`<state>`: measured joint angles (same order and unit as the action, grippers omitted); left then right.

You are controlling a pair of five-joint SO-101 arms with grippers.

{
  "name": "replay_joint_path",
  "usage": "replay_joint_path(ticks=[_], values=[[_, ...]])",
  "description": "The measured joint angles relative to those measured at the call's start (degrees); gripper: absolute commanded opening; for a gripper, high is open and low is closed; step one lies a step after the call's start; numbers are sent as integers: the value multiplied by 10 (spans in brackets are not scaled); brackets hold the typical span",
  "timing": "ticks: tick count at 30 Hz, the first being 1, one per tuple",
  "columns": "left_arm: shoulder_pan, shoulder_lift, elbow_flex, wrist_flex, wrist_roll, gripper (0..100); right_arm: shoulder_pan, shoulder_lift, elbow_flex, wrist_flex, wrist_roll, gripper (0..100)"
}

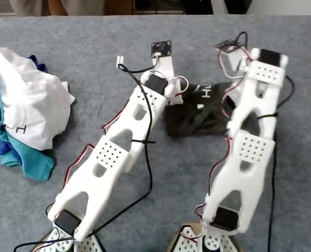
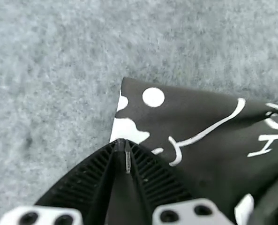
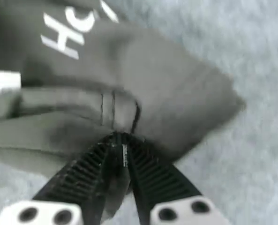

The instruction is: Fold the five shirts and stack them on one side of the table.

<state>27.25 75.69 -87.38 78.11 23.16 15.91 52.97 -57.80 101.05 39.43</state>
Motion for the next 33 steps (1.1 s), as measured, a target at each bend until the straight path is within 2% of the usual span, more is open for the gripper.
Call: replay_joint_path(ticks=[6,15,20,23,27,33], values=[[-3,0,-3,0,-1,20,31,-84,114,0,25,2],[-4,0,-3,0,-1,19,124,-97,232,-28,84,2],[-4,0,-3,0,-1,19,157,-99,231,-53,106,2],[-4,0,-3,0,-1,19,133,-113,181,-39,85,3],[-4,0,-3,0,-1,19,51,-122,102,-35,35,3],[-4,0,-3,0,0,20,-60,-80,79,-116,-4,4]])
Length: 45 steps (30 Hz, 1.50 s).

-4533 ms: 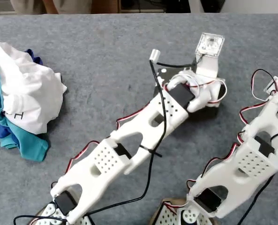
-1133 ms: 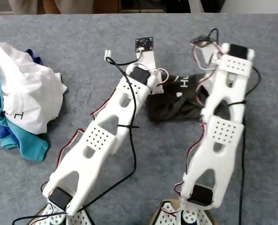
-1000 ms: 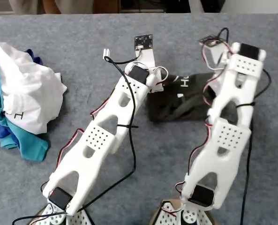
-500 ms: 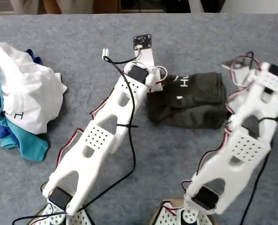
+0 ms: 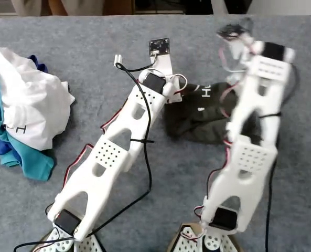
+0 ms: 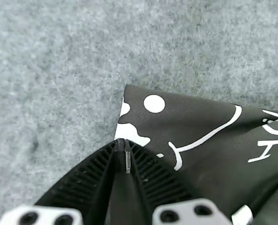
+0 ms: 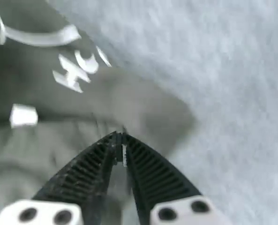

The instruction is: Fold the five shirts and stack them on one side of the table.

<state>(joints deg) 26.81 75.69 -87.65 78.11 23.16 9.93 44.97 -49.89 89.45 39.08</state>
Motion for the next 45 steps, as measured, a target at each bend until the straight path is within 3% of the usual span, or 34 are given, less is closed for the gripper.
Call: replay_joint_path(ticks=[6,13,18,29,35,40,45], values=[[0,0,0,0,0,19,-24,99,-36,-4,-2,3],[0,0,0,0,0,19,-23,131,-118,99,-2,3],[0,0,0,0,0,19,-3,130,-116,115,-2,3],[0,0,0,0,0,19,33,0,132,116,44,2],[0,0,0,0,0,19,96,-76,260,116,90,2],[0,0,0,0,0,19,161,-111,293,116,127,2],[0,0,0,0,0,19,178,-112,293,113,162,2]])
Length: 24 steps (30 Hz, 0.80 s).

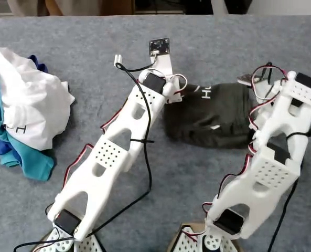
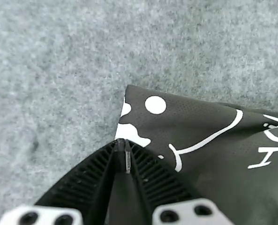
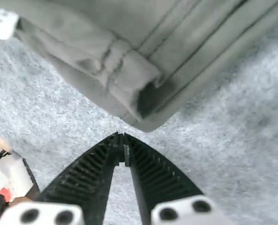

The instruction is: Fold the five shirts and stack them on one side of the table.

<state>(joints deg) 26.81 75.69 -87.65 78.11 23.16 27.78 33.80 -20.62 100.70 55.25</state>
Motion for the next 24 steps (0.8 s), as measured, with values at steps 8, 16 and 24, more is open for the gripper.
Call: replay_joint_path(ticks=[8,16,24], values=[[0,0,0,0,0,19,-92,-22,-106,0,-93,3],[0,0,0,0,0,19,-147,68,-125,-12,-120,2],[0,0,0,0,0,19,-72,78,-93,3,-115,2]])
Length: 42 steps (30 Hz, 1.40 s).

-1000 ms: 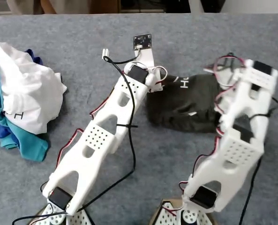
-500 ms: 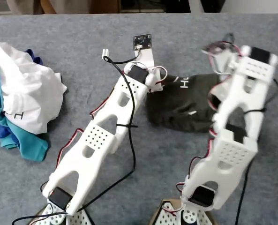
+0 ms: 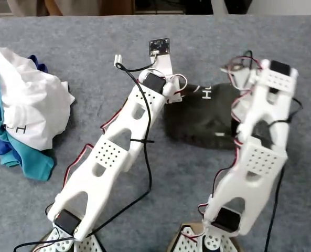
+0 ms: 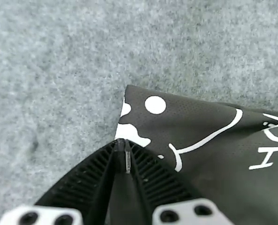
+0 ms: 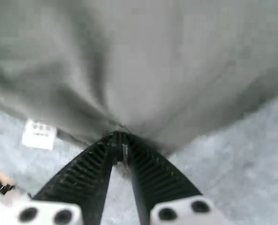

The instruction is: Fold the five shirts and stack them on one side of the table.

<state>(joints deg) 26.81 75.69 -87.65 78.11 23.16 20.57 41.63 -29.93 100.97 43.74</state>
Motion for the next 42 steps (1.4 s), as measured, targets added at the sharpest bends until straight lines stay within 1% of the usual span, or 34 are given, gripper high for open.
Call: replay_joint_path(ticks=[3,5,8,10,13,17,21,23,26,29,32,35,38,40,42], values=[[0,0,0,0,0,19,24,-27,63,0,29,2],[0,0,0,0,0,19,25,-34,107,-10,41,2],[0,0,0,0,0,19,28,-34,159,-76,45,2],[0,0,0,0,0,19,30,-31,165,-115,45,2],[0,0,0,0,0,19,35,-21,145,-121,45,2],[0,0,0,0,0,20,62,-17,63,-120,45,3],[0,0,0,0,-2,20,77,-13,-39,-25,69,2],[0,0,0,0,-2,20,84,-13,-47,-5,81,2],[0,0,0,0,-2,20,102,-16,-40,-3,98,2],[0,0,0,0,-2,20,109,-41,-40,-3,99,2],[0,0,0,0,-2,20,97,-69,-55,-4,71,3],[0,0,0,0,-2,20,55,-82,-86,-7,11,3],[0,0,0,0,-2,20,5,-83,-87,-1,-33,2],[0,0,0,0,-2,20,-13,-84,-47,0,-64,2],[0,0,0,0,-1,20,-11,-83,18,0,-83,2]])
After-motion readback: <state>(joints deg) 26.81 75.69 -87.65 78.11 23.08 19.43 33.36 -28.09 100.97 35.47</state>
